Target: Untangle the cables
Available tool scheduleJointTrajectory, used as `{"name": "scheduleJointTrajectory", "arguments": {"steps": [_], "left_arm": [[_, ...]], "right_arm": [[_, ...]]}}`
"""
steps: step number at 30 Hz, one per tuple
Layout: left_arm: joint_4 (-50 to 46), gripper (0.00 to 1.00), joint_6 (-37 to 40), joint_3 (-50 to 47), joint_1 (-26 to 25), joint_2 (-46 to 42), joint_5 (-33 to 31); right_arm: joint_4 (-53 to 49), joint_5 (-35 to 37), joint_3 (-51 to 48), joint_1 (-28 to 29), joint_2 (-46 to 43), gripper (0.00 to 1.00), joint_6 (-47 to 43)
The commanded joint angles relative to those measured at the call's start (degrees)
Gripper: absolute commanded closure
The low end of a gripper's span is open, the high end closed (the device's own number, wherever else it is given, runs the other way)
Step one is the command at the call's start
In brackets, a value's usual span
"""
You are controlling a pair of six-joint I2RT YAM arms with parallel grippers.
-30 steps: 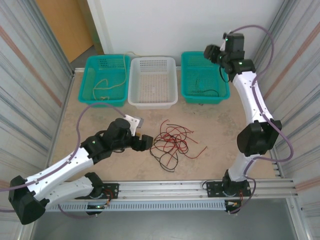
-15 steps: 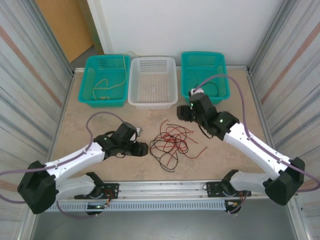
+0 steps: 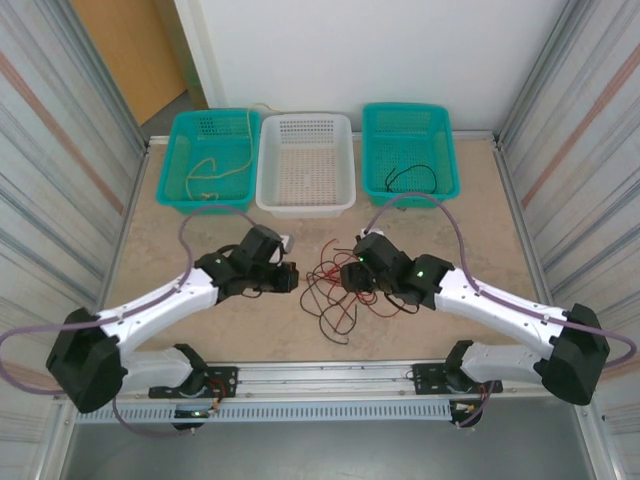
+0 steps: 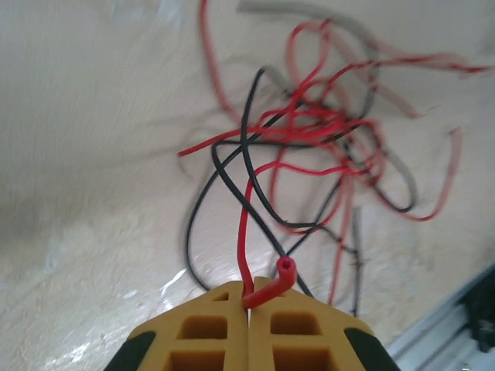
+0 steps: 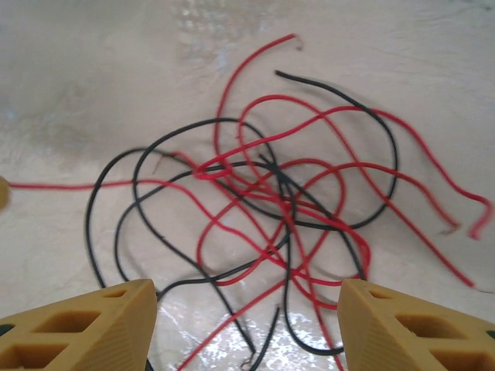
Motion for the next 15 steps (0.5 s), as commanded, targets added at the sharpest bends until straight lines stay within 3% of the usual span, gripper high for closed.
{"name": "scheduleJointTrajectory", "arguments": {"steps": [1,10,15], "left_arm": [[-5.98,1.00,4.82,7.85,-0.82,-6.02,-1.67],[-20.20,1.00,19.03,34.07,-5.81,-5.64,-5.00],[-22.16,1.00,24.83,48.11,-5.97,-3.76,-5.60]], "right_arm": [[1.88,-0.70,2.49,0.77,1.30,0.38,1.35],[3.87,-1.58,9.05,2.21,0.12,0.24,-2.11],[0.64,3.51,9.47,-0.51,1.59,0.26,0.96]]}}
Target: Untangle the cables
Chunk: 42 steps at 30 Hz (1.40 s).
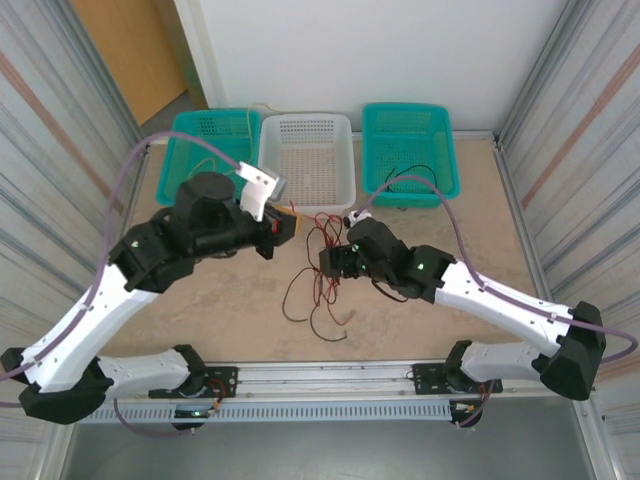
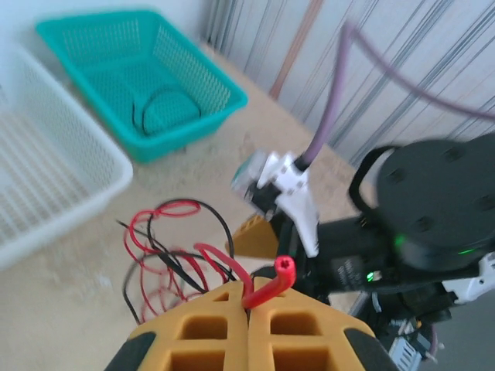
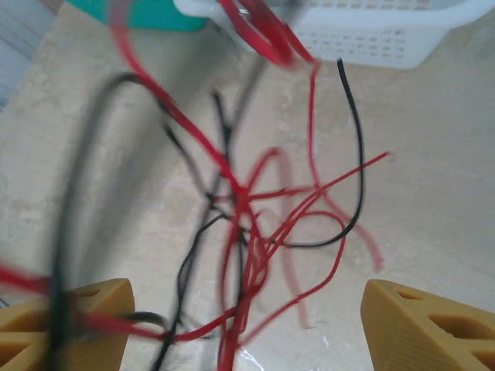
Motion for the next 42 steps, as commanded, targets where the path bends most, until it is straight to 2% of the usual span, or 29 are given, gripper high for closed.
{"name": "scheduleJointTrajectory", "arguments": {"steps": [1,2,4,6,14,16,21,24,31,34,35,36,39,41,42], "left_arm": [[-2.85,1.00,7.32,7.89,-0.18,0.49,-1.57],[-2.88,1.00,8.14,9.78,-0.18,0.86,-1.53],[-2.86,1.00,9.33,13.46,-0.17,1.52,-1.50],[-2.77,1.00,10.32,16.51,-0.18,2.13,-1.43],[-4.44,1.00,15.09,23.68,-0.18,4.39,-5.32],[-4.66,1.00,15.98,22.61,-0.18,4.54,-5.12],[-4.35,1.00,16.19,14.39,0.30,4.50,0.49],[-1.24,1.00,14.66,7.87,0.52,3.49,3.46],[6.44,1.00,12.09,0.53,0.61,1.25,9.35],[6.59,1.00,11.93,0.13,0.61,1.40,10.46],[6.47,1.00,11.93,-0.06,0.61,1.40,10.56],[6.37,1.00,11.93,-0.23,0.60,1.36,10.58],[5.68,1.00,12.02,-0.72,0.82,0.99,9.23],[5.80,1.00,11.65,-1.40,1.51,0.22,7.93],[6.20,1.00,11.15,-1.99,2.05,-0.34,7.68]], "right_arm": [[-4.04,3.97,0.23,-3.40,0.97,0.30,3.62],[-5.16,3.98,-0.17,-4.89,1.32,0.34,5.44],[-5.75,3.25,-2.25,-7.41,1.08,0.50,7.91],[-5.35,3.53,-4.40,-8.15,-0.27,0.57,8.97],[-9.75,4.13,-10.84,-11.94,-7.30,0.63,12.83],[-10.38,3.61,-11.55,-11.87,-10.76,0.61,11.11],[-11.19,5.47,-9.27,-9.02,-24.16,0.46,5.15],[-8.17,0.91,-6.50,-8.97,-27.61,0.40,1.52],[-4.20,-4.80,2.71,-9.41,-17.02,0.39,-2.10],[-0.97,-3.72,4.17,-9.48,-11.18,0.29,-2.28],[-0.33,-3.09,4.82,-9.81,-8.67,0.28,-2.10],[-0.01,-2.78,5.23,-10.39,-7.03,0.30,-1.53],[-1.11,-1.77,5.50,-12.31,-2.34,0.42,-0.05],[-2.13,0.31,3.82,-12.62,-1.55,0.56,1.44],[-1.74,0.12,2.44,-13.13,-2.16,0.58,2.17]]}}
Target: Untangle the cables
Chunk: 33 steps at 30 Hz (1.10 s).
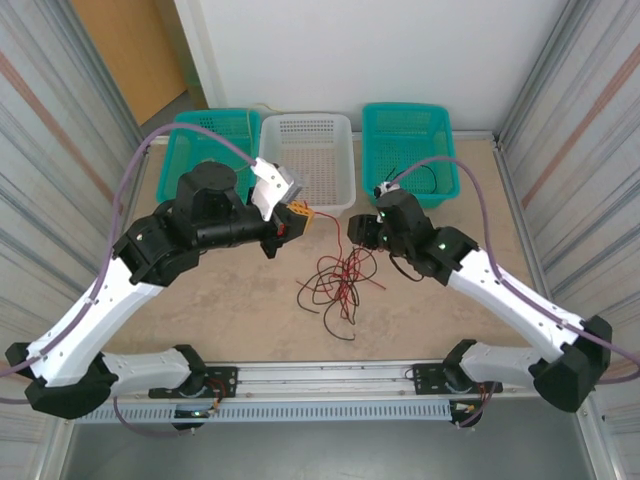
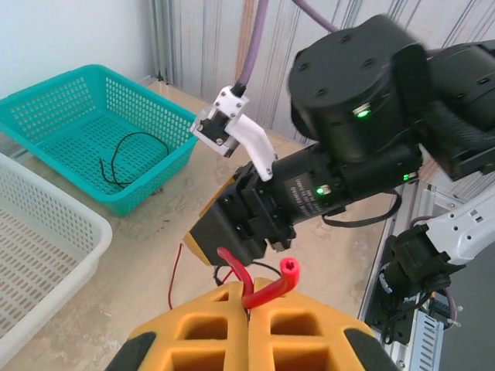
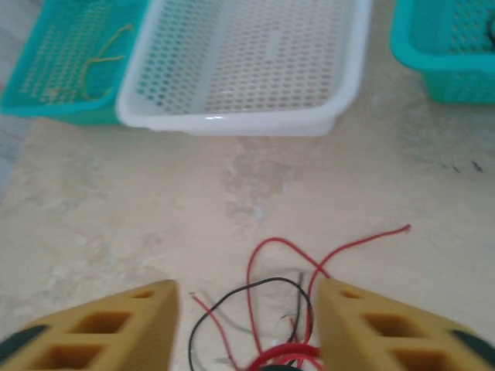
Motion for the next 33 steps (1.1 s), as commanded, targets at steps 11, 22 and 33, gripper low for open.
{"name": "scheduleJointTrajectory", "arguments": {"steps": [11,22,33], "left_arm": [[7.12,1.00,-4.88,-6.48,4.96,-3.96,1.17],[9.23,1.00,-6.37,-8.87,5.58,-5.94,2.77],[9.05,1.00,-8.33,-11.65,5.58,-8.19,3.78]], "right_arm": [[2.83,-14.66,-6.85,-6.42,-9.32,0.21,3.22],[3.90,-12.24,-7.46,-7.19,-10.10,0.85,3.44],[5.04,-13.04,-5.13,-8.64,-4.58,0.49,1.92]]}}
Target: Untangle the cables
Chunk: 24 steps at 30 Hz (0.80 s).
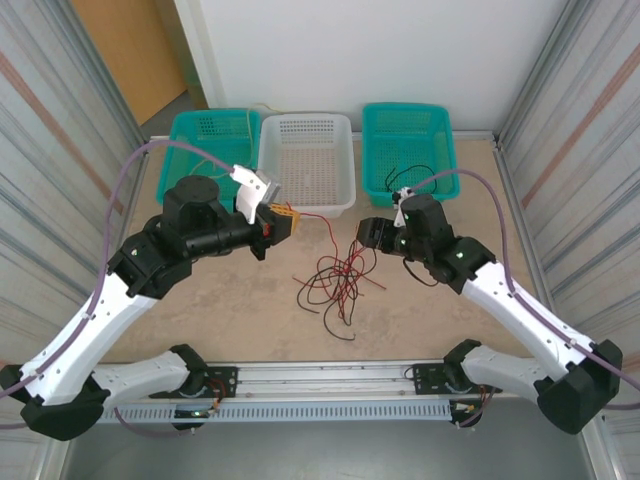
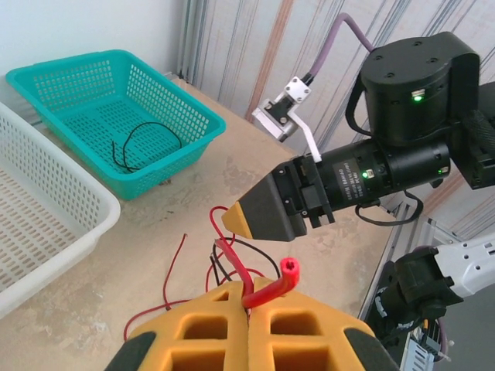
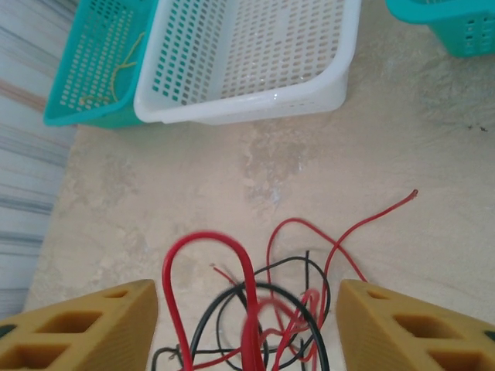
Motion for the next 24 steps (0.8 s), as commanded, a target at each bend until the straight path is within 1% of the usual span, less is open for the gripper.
{"name": "scheduleJointTrajectory", "arguments": {"steps": [1,2,4,6,8,9,10,11,12,13,14,15,17,20,22,24], "left_arm": [[1.90,1.00,-0.96,-0.57,0.42,-1.68,0.96],[1.77,1.00,-0.83,-0.72,0.42,-1.79,0.60],[1.57,1.00,-0.76,-1.22,0.55,-1.87,-0.50],[1.43,1.00,-0.64,-2.48,0.86,-1.81,-1.82],[1.49,1.00,-0.22,-5.05,0.92,-2.13,-2.53],[2.22,0.90,-0.35,-7.53,0.95,-2.91,-3.09],[3.14,0.67,-0.39,-10.03,0.95,-3.82,-3.80],[4.03,0.40,-0.61,-13.25,0.95,-4.99,-5.14],[4.71,0.27,-1.09,-15.68,0.91,-6.09,-6.98],[4.90,0.19,-1.52,-17.81,0.95,-7.50,-9.60],[4.93,0.12,-1.81,-19.14,1.03,-8.75,-11.87],[4.96,0.08,-2.00,-19.75,1.16,-9.93,-13.47],[5.56,0.02,-1.13,-19.57,1.93,-12.27,-14.64],[4.65,0.01,3.44,-15.26,2.52,-13.33,-15.99],[2.64,0.01,6.32,-10.88,2.64,-12.74,-16.93],[1.20,0.01,8.65,-6.59,2.71,-11.45,-14.74]], "right_arm": [[1.58,-1.61,1.95,-1.73,1.93,0.62,-0.70],[2.40,-2.67,1.97,-2.12,1.99,0.73,-0.58],[3.48,-3.44,2.29,-2.16,1.52,0.85,-0.85],[3.29,-3.51,3.74,-2.23,0.86,1.00,-1.41],[2.48,-3.59,5.92,-1.86,-0.12,1.00,-2.36],[2.47,-3.44,7.08,-1.16,-1.12,1.00,-3.11],[2.83,-3.28,7.96,-0.27,-2.16,1.00,-4.11],[3.06,-2.91,9.22,0.96,-3.31,1.00,-5.62],[2.66,-2.08,10.63,2.32,-3.91,1.00,-7.14],[1.51,-0.60,12.73,4.06,-4.08,1.00,-9.30],[0.18,1.45,14.86,6.08,-4.08,1.00,-11.62],[-0.78,3.53,16.60,7.96,-4.08,1.00,-13.82],[-2.87,8.45,20.68,11.78,-3.22,1.00,-18.55],[-4.99,14.16,25.88,15.77,-0.98,1.00,-24.73],[-6.09,15.60,28.42,17.45,0.31,1.00,-27.21],[-6.04,16.06,29.51,18.92,1.06,1.00,-28.81]]}}
